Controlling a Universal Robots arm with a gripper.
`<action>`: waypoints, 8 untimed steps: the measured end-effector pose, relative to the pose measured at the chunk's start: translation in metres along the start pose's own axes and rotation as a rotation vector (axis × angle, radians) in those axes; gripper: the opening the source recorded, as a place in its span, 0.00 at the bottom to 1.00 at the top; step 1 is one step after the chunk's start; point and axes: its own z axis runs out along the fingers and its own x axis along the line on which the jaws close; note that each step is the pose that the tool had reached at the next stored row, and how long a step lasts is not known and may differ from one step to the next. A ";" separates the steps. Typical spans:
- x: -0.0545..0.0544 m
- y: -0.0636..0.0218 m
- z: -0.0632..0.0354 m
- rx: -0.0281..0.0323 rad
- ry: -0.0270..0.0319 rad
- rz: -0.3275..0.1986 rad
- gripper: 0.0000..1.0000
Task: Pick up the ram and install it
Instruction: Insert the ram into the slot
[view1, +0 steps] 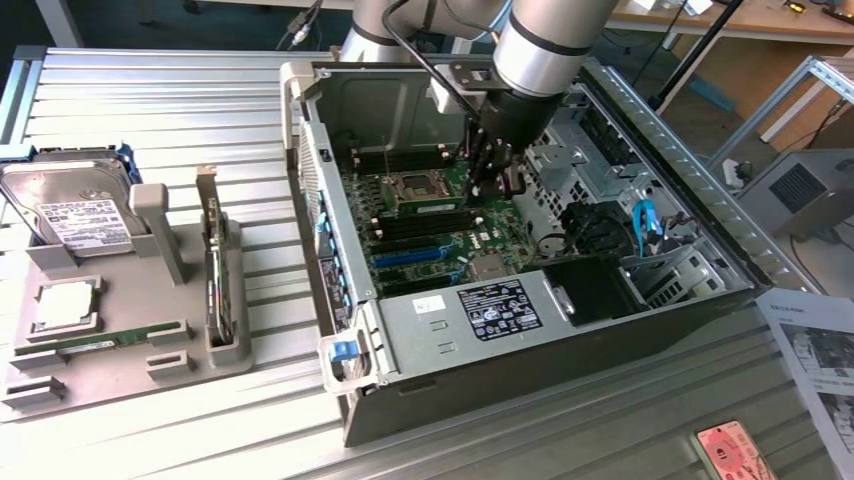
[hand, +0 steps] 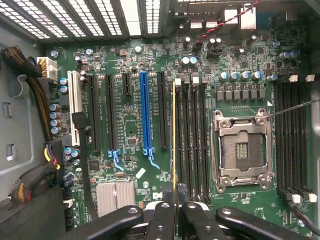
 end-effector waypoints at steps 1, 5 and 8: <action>-0.001 0.0000 0.0005 0.0000 -0.0001 0.000 0.12; -0.003 0.0002 0.0026 0.0000 -0.0002 0.000 0.12; -0.003 0.0006 0.0046 -0.0001 0.0000 0.000 0.12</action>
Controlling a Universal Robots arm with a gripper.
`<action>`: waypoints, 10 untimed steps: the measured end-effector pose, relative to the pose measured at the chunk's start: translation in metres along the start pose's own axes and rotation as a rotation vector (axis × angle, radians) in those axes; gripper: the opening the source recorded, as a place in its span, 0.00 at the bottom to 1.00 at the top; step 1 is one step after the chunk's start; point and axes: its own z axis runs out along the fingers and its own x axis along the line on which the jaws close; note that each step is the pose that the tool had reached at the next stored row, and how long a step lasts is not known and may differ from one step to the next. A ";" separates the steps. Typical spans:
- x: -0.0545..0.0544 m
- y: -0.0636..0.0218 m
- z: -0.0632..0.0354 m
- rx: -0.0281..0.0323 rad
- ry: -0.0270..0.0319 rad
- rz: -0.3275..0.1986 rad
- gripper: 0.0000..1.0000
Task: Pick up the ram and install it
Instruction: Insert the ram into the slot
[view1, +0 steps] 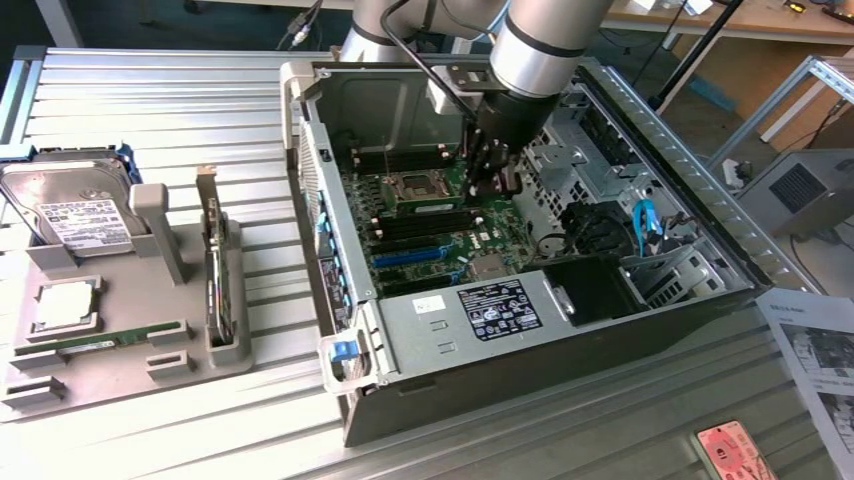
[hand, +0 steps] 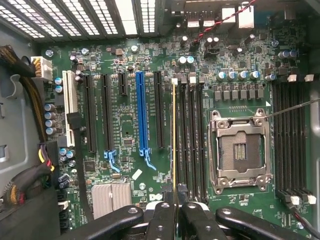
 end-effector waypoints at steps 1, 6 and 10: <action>0.000 0.0000 0.0004 -0.0001 0.0001 -0.001 0.12; 0.000 0.0002 0.0016 -0.0003 0.0001 -0.011 0.12; 0.000 0.0002 0.0016 -0.0003 0.0001 -0.012 0.12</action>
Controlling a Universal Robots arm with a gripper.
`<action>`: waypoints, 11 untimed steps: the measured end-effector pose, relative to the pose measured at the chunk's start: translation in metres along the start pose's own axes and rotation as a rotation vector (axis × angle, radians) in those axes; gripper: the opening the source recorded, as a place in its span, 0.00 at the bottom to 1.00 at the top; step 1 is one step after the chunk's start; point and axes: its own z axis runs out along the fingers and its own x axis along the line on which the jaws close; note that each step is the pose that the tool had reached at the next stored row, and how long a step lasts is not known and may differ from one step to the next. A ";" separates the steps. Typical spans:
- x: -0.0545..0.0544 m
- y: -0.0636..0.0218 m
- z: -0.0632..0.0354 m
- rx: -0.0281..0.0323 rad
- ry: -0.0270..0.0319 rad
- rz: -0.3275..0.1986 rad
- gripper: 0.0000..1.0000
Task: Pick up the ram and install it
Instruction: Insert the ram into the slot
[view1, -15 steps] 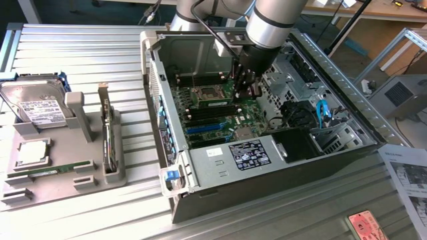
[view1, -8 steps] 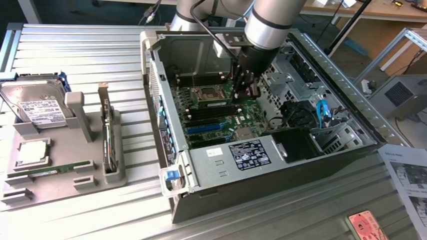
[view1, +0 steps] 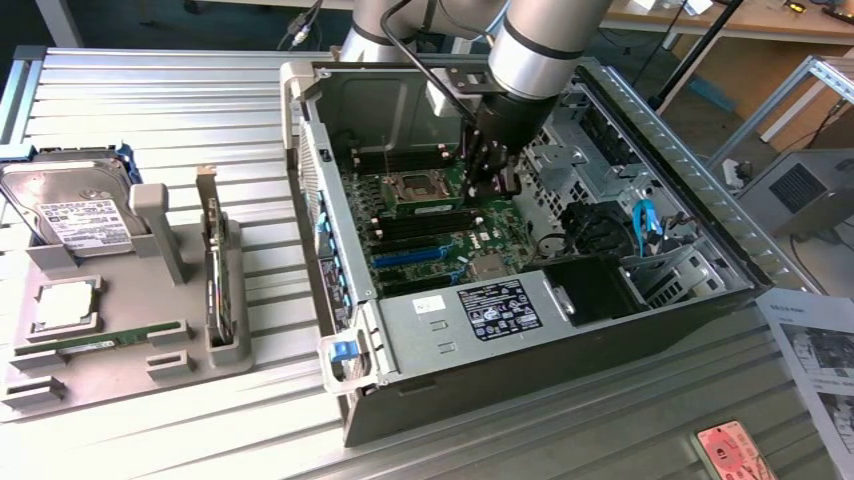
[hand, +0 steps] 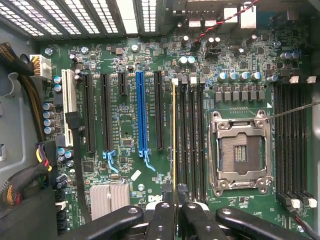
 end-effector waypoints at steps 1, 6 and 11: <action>0.000 0.0000 0.0001 0.0000 0.0000 0.000 0.12; -0.001 0.0001 0.0012 0.0000 -0.0005 0.000 0.12; -0.001 0.0002 0.0040 -0.0001 -0.0010 0.000 0.12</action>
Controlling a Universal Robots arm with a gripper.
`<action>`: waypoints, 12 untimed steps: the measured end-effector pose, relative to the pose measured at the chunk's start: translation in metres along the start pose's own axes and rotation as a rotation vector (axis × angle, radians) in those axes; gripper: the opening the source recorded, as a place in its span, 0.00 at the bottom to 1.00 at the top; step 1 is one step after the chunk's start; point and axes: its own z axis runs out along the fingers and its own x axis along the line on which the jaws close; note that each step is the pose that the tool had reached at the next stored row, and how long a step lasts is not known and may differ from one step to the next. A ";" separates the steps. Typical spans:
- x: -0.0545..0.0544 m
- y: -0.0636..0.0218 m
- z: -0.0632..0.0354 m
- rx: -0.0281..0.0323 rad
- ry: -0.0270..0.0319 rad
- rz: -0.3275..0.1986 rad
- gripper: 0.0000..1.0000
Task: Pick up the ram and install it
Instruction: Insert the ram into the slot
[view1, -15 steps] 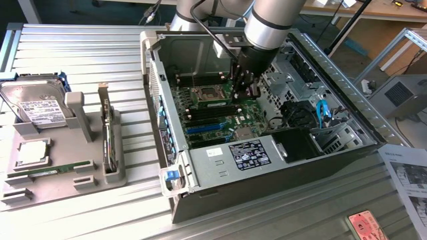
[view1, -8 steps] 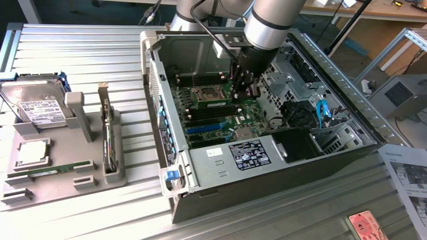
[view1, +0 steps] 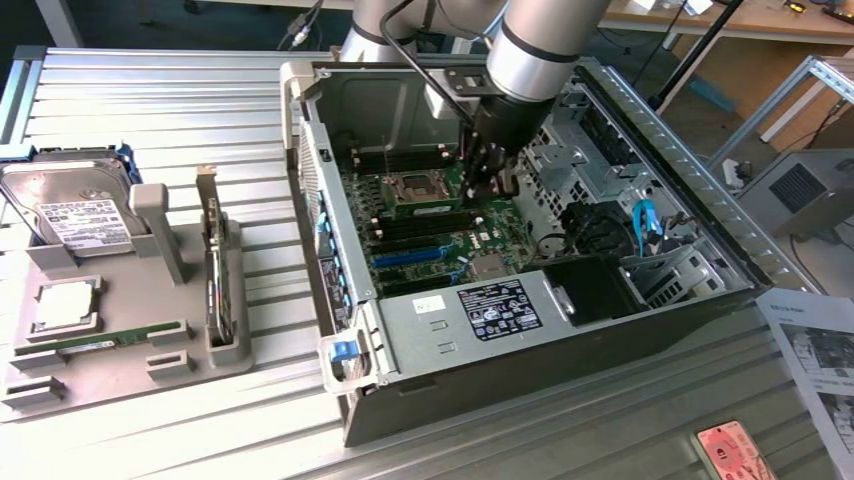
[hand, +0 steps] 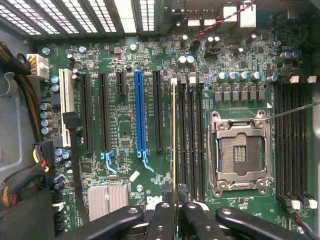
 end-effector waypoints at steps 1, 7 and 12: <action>0.000 0.0001 0.0008 0.0000 -0.0002 0.000 0.12; 0.000 0.0006 0.0056 0.0000 -0.0013 0.000 0.12; 0.000 0.0006 0.0066 0.0000 -0.0016 0.000 0.12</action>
